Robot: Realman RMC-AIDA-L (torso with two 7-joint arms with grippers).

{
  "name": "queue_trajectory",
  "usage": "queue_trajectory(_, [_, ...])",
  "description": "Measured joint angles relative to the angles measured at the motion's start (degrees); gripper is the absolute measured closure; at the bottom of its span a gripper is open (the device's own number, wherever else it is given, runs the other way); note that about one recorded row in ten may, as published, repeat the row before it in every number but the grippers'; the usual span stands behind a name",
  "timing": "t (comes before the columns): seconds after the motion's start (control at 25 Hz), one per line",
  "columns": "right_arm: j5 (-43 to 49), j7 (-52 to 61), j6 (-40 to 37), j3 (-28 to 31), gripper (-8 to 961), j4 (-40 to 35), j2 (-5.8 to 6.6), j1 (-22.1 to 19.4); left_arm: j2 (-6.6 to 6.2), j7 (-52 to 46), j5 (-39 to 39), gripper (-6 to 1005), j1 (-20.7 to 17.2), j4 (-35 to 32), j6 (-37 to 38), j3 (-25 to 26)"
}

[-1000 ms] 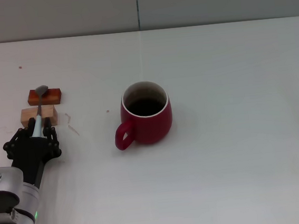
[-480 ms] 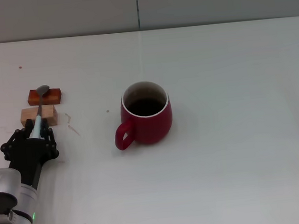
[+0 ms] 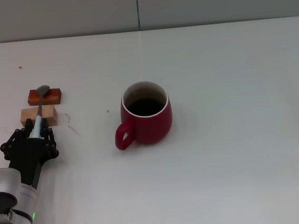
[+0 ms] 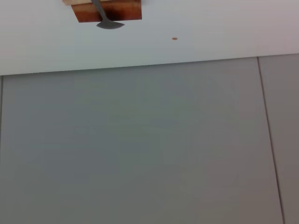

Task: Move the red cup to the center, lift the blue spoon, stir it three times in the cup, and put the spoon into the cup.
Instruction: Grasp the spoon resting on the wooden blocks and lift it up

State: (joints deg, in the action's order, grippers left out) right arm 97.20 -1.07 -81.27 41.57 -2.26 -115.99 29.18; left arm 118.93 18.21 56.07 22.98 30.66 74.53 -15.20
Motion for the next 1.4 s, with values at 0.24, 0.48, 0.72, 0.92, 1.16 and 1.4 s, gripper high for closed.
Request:
queue_trajectory(0.24, [0.0,0.0,0.0,0.0,327,0.08,-0.05,0.0,-0.02,0.0,0.0,715,0.18,0.02,-0.01,0.0])
queue_trajectory(0.48, [0.0,0.0,-0.01,0.0,327,0.07,-0.11,0.0,-0.02,-0.02,0.0,715,0.31,0.14,-0.8,0.0])
queue_trajectory(0.72, [0.0,0.0,-0.03,0.0,326,0.06,-0.11,0.0,0.06,-0.02,0.0,715,0.3,-0.05,-0.98,0.0])
queue_trajectory(0.92, [0.0,0.0,-0.03,0.0,326,0.06,-0.11,-0.03,0.07,-0.01,0.0,725,0.26,0.05,-0.69,0.0])
queue_trajectory(1.16, [0.0,0.0,-0.03,0.0,326,0.06,-0.11,-0.12,0.07,-0.02,0.0,746,0.24,0.18,-0.59,0.0])
queue_trajectory(1.4, [0.0,0.0,-0.03,0.0,326,0.06,-0.1,-0.17,0.03,-0.01,0.0,766,0.31,0.35,-0.35,-0.01])
